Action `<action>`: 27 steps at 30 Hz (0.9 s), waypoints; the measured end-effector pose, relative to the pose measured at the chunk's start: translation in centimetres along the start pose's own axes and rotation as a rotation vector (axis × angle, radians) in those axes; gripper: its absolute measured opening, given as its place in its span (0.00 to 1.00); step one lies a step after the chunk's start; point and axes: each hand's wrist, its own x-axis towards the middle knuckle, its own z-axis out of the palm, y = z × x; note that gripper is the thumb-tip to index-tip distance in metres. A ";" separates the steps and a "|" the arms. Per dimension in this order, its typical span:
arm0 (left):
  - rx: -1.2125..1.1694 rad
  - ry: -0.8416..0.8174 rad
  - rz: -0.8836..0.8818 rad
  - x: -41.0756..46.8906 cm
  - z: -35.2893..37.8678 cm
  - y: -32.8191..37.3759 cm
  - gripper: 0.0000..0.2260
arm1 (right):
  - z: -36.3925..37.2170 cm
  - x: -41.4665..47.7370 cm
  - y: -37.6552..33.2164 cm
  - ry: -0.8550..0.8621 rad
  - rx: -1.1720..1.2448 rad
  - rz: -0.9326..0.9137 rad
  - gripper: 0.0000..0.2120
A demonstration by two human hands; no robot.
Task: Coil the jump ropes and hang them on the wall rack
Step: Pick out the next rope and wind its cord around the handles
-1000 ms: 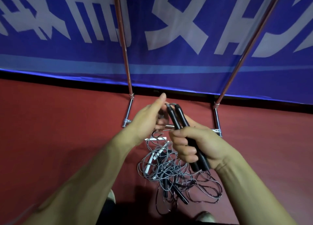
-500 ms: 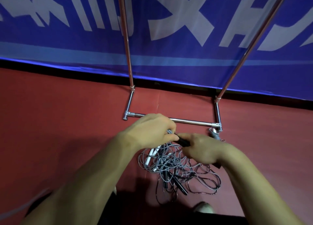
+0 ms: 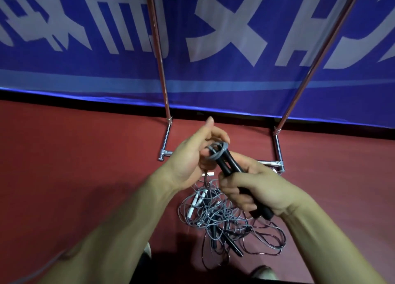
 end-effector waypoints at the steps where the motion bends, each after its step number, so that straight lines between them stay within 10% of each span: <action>1: 0.047 0.035 0.038 0.1 0.3 -0.1 0.18 | 0.1 0.2 0.0 0.042 -0.007 -0.032 0.18; 19: 0.412 0.280 0.231 0.4 1.0 -1.8 0.20 | 0.3 1.2 0.0 0.246 0.328 -0.008 0.06; 27: 0.186 0.148 -0.034 0.3 1.0 -2.2 0.20 | 0.4 0.9 0.4 0.218 0.305 0.072 0.02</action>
